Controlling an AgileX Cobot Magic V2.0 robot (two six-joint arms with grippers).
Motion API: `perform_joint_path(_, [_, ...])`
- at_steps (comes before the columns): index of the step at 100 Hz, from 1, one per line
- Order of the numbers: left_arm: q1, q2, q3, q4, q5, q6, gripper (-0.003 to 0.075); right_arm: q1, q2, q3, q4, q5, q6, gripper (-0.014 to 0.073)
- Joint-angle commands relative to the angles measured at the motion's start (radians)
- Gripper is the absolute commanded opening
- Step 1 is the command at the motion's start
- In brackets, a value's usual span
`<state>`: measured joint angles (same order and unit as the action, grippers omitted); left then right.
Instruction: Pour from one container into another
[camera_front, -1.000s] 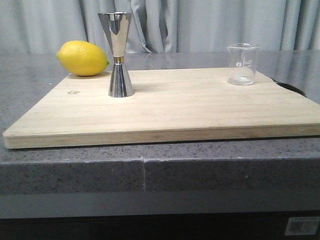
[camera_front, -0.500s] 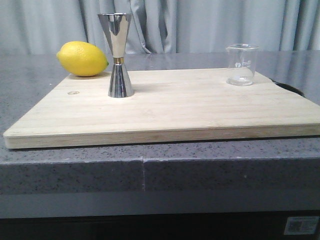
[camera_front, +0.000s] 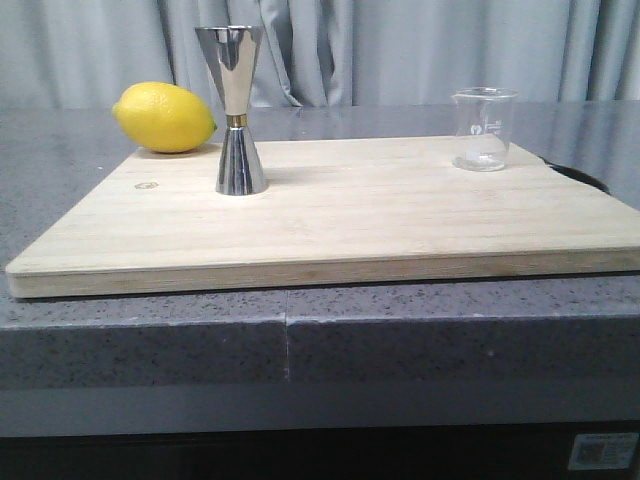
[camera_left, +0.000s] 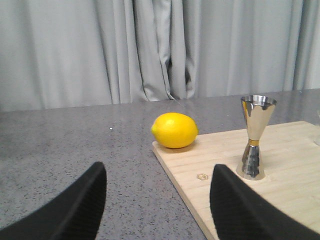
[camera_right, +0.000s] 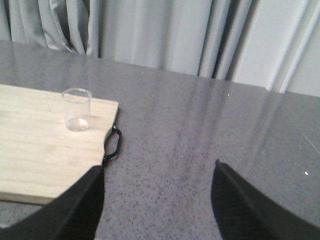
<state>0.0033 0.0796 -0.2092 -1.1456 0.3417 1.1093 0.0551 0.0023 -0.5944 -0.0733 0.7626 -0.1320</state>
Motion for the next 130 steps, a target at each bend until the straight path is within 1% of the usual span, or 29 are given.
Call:
perform_joint_path(1, [0.002,0.009,-0.026,-0.030,-0.069,-0.012,0.0368,-0.006,0.014,0.010,0.004,-0.179,0.002,0.0391])
perform_joint_path(8, [0.002,0.009,-0.026,-0.030,-0.069,-0.012,0.0304,-0.006,0.014,0.018,0.004,-0.194,0.002,0.0326])
perform_joint_path(18, [0.002,0.009,-0.026,-0.030,-0.065,-0.012,0.0198,-0.006,0.014,0.020,0.004,-0.178,0.002,0.0186])
perform_joint_path(29, [0.002,0.009,-0.026,-0.030,-0.065,-0.012,0.0103,-0.006,0.014,0.020,0.004,-0.167,0.002,0.0047])
perform_joint_path(36, [0.002,0.009,-0.026,-0.032,-0.065,-0.012,0.0044,-0.006,0.014,0.020,0.004,-0.167,0.002,-0.0013])
perform_joint_path(43, [0.002,0.009,-0.026,-0.032,-0.065,-0.012,-0.0008,-0.006,0.014,0.020,0.004,-0.167,0.002,-0.0050])
perform_joint_path(45, [0.002,0.009,-0.026,-0.032,-0.065,-0.012,-0.0020,-0.006,0.014,0.020,0.004,-0.165,0.002,-0.0054])
perform_joint_path(130, [0.002,0.009,-0.026,-0.034,-0.063,-0.012,-0.0018,-0.006,0.014,0.020,0.004,-0.163,0.002,-0.0058])
